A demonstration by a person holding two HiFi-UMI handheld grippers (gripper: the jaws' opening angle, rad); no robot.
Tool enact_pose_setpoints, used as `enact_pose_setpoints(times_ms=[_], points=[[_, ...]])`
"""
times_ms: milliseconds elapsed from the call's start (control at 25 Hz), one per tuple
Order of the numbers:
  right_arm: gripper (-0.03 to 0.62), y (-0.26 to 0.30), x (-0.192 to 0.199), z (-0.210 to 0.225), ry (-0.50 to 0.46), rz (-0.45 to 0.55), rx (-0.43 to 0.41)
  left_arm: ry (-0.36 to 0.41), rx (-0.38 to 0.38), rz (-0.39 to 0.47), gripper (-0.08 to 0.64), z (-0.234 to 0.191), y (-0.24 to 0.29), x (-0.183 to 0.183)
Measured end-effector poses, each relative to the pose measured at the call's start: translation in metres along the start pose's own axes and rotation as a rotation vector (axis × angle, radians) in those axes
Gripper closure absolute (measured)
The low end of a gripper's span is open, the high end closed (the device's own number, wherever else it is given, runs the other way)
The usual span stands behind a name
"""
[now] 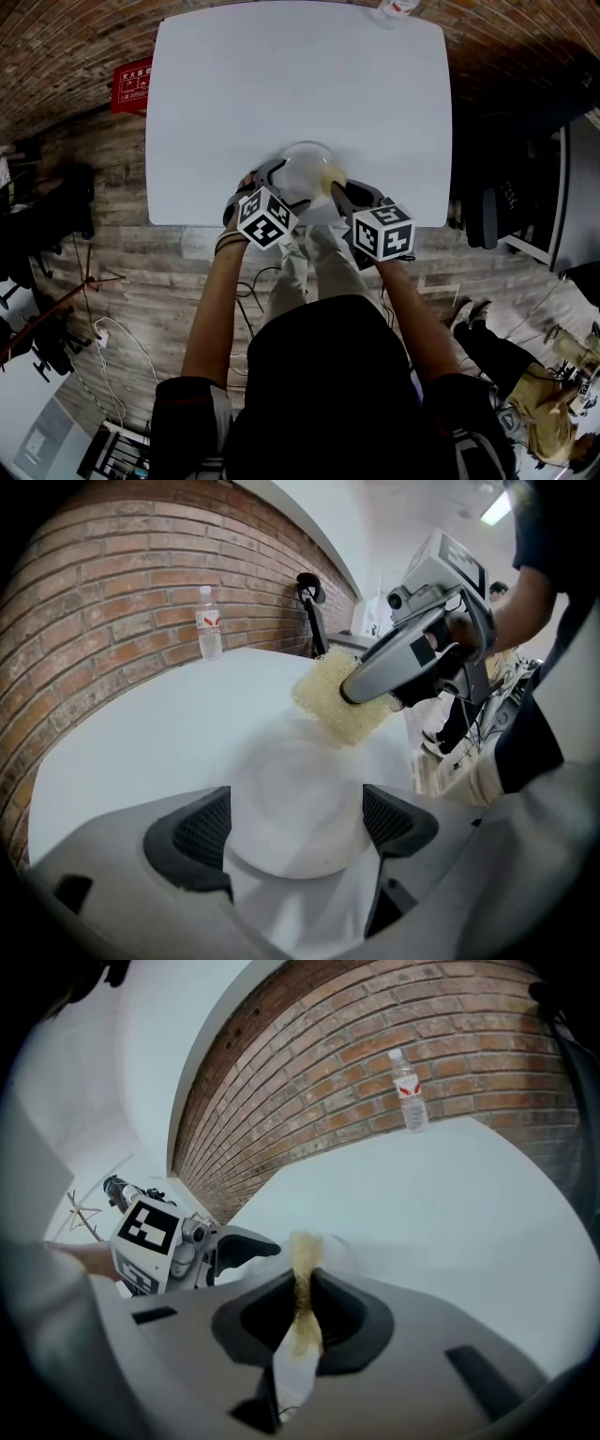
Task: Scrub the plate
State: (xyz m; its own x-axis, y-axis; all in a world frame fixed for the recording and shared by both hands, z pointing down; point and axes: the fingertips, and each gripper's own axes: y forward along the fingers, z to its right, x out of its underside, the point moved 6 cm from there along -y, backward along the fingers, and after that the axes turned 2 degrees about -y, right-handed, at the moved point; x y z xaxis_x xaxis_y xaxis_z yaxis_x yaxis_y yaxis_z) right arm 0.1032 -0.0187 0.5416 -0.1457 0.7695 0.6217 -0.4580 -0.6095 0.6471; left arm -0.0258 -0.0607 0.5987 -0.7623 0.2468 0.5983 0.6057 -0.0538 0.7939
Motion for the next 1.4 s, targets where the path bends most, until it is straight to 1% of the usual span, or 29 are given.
enact_pose_setpoints(times_ms=[200,480,720,1160,1400], points=[[0.546,0.005,-0.006,0.002,-0.009,0.007,0.001,0.002,0.000,0.002,0.144,0.000,0.000,-0.001],[0.546,0.018,-0.022,0.001,-0.060,-0.013,-0.019,0.002,0.000,-0.003,0.144,0.000,0.000,-0.001],[0.546,0.031,-0.037,0.002,-0.105,-0.025,-0.018,0.001,-0.003,0.000,0.144,0.000,0.001,-0.001],[0.546,0.068,-0.045,-0.017,-0.151,-0.100,-0.055,0.001,-0.002,-0.009,0.144,0.000,0.000,0.000],[0.546,0.083,-0.039,-0.024,-0.206,-0.173,-0.060,0.001,-0.001,-0.014,0.144,0.000,0.001,-0.001]])
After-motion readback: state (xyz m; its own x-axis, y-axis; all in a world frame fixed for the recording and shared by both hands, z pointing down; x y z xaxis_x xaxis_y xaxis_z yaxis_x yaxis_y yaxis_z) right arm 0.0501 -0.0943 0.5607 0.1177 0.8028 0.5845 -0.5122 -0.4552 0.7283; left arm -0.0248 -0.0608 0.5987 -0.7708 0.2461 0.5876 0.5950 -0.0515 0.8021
